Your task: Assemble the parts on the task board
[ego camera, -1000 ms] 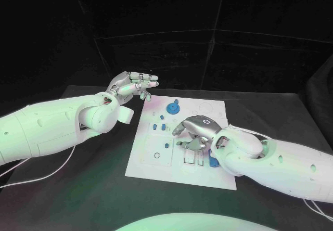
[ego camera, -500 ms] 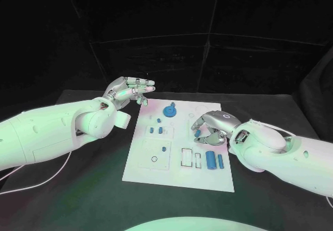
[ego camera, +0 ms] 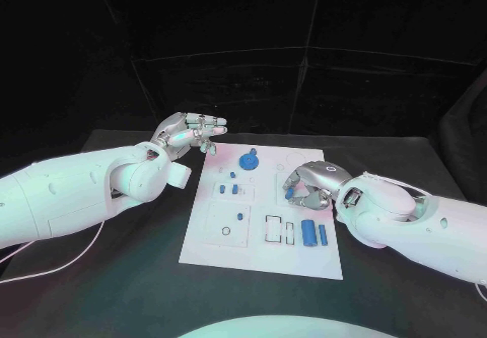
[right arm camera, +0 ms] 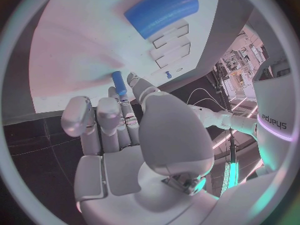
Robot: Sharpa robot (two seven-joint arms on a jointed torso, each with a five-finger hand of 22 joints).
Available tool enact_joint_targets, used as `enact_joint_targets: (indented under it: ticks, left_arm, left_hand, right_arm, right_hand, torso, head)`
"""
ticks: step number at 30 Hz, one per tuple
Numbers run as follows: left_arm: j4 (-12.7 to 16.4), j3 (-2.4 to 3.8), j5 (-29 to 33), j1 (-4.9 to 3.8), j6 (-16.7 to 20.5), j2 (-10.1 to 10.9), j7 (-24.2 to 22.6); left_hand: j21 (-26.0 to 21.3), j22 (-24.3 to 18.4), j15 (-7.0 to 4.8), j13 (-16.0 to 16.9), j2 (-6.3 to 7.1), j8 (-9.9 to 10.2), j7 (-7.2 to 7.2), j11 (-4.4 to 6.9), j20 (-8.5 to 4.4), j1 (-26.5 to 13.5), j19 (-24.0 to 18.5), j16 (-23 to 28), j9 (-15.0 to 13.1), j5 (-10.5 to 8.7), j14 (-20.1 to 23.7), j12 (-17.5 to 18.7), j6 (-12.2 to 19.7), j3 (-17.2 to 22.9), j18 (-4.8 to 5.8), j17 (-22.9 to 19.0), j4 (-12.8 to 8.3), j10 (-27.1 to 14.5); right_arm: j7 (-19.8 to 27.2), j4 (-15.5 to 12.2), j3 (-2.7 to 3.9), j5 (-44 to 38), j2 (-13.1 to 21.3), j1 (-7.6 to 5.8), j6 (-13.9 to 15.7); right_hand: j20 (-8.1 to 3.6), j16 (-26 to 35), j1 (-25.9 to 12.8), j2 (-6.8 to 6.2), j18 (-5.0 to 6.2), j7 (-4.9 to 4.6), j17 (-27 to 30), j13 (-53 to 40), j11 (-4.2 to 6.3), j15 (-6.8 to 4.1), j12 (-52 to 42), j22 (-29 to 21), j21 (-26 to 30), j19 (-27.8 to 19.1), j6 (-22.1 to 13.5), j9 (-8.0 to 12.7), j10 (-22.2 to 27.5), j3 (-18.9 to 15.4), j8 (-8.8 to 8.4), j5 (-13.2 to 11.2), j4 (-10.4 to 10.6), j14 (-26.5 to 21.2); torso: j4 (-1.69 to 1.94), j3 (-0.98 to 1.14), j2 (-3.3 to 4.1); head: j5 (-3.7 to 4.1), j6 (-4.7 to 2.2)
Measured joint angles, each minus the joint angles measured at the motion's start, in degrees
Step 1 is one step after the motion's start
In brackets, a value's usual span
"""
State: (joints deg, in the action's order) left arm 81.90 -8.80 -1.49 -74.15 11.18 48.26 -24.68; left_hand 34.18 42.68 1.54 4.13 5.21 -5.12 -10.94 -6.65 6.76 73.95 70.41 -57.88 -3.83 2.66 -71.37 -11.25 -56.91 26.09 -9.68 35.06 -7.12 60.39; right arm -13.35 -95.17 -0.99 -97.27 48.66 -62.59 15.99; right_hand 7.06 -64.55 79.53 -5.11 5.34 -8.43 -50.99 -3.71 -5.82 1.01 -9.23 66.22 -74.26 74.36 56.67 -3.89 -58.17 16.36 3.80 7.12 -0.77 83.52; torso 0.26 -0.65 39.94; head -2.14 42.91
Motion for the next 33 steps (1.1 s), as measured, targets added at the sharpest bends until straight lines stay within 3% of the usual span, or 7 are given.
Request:
enact_joint_targets:
  ticks: [8, 14, 16, 26, 33]
  left_arm:
    - [0.0, -0.01, 0.0, 0.00, -0.1, 0.0, 0.1]
    - [0.0, -0.02, 0.0, 0.00, -0.1, 0.0, 0.1]
    - [0.0, -0.02, 0.0, 0.00, -0.2, 0.0, 0.2]
    - [0.0, -0.02, 0.0, 0.00, -0.2, 0.1, 0.2]
    - [-0.1, -0.03, 0.0, 0.00, -0.2, 0.1, 0.3]
  left_hand:
    - [0.0, 0.0, 0.00, 0.0, 0.00, 0.0, 0.00, 0.00, 0.00, 0.0, 0.0, 0.0, 0.0, 0.00, 0.0, 0.0, 0.0, 0.0, 0.00, 0.0, 0.0, 0.0]
    - [0.0, 0.0, 0.00, 0.0, 0.00, 0.0, 0.00, 0.00, 0.00, 0.0, 0.0, 0.0, 0.0, 0.00, 0.0, 0.0, 0.0, 0.0, 0.00, 0.0, 0.0, 0.0]
    - [0.0, 0.0, 0.00, 0.0, 0.00, 0.0, 0.00, 0.00, 0.00, 0.0, 0.0, 0.0, 0.0, 0.00, 0.0, 0.0, 0.0, 0.0, 0.00, 0.0, 0.0, 0.0]
    - [0.0, 0.0, 0.00, 0.0, 0.00, 0.0, 0.00, 0.00, 0.00, 0.0, 0.0, 0.0, 0.0, 0.00, 0.0, 0.0, 0.0, 0.0, 0.00, 0.0, 0.0, 0.0]
    - [0.0, 0.0, 0.00, 0.0, 0.00, 0.0, 0.00, 0.00, 0.00, 0.0, 0.0, 0.0, 0.0, 0.00, 0.0, -0.3, 0.0, 0.0, 0.00, -0.1, 0.0, 0.0]
  right_arm:
    - [-0.5, 0.3, 0.00, -0.8, -0.5, 0.00, -0.9]
    - [-0.9, 0.4, 0.05, -1.2, -0.7, -0.08, -1.2]
    - [-1.0, 0.4, 0.06, -1.5, -0.7, -0.08, -1.2]
    - [-1.4, -1.0, 0.01, -2.7, 0.1, 0.01, 0.4]
    - [-0.6, -5.8, 1.49, -0.5, 2.2, 0.01, 3.1]
  right_hand:
    - [-0.70, -3.2, 0.6, 0.61, 0.00, 0.09, -3.7, 0.1, 0.81, -0.52, -1.0, 3.6, -2.5, 2.6, 2.9, -0.2, -5.0, 4.4, 0.47, -2.4, -0.1, 0.5]
    - [-1.55, -4.8, 1.3, 1.21, -0.08, 0.44, -5.6, -0.1, 1.62, -1.57, -1.4, 6.4, -4.5, 4.2, 6.2, -0.6, -9.6, 7.5, 1.69, -4.0, -0.7, 0.5]
    - [-1.74, -5.0, 1.6, 1.53, -0.93, 0.53, -6.0, -0.2, 1.41, -1.64, -1.4, 7.3, -5.1, 4.8, 7.0, -0.6, -10.3, 8.7, 1.97, -4.1, -1.5, 0.4]
    - [-1.84, -5.6, 2.5, 1.82, -0.93, 0.61, -6.5, -0.3, 0.70, -1.64, -0.8, 8.6, -6.0, 5.1, 7.8, -1.0, -11.0, 12.1, 2.35, -4.6, -3.4, 0.4]
    - [-1.76, -5.6, 2.5, 1.82, -0.93, 0.43, -6.5, -0.7, 0.69, -1.64, -0.2, 8.7, -6.0, 5.2, 8.0, -0.7, -11.0, 12.4, 2.09, -4.3, -3.2, 0.4]
  torso:
    - [0.01, 0.00, -0.04]
    - [-0.02, 0.01, -0.05]
    - [-0.02, 0.01, -0.05]
    - [-0.02, 0.03, -0.08]
    - [-0.02, 0.03, -0.12]
  head:
    - [0.12, 0.06]
    - [0.14, 0.18]
    - [0.18, 0.18]
    - [0.16, 0.34]
    - [-0.15, 0.37]
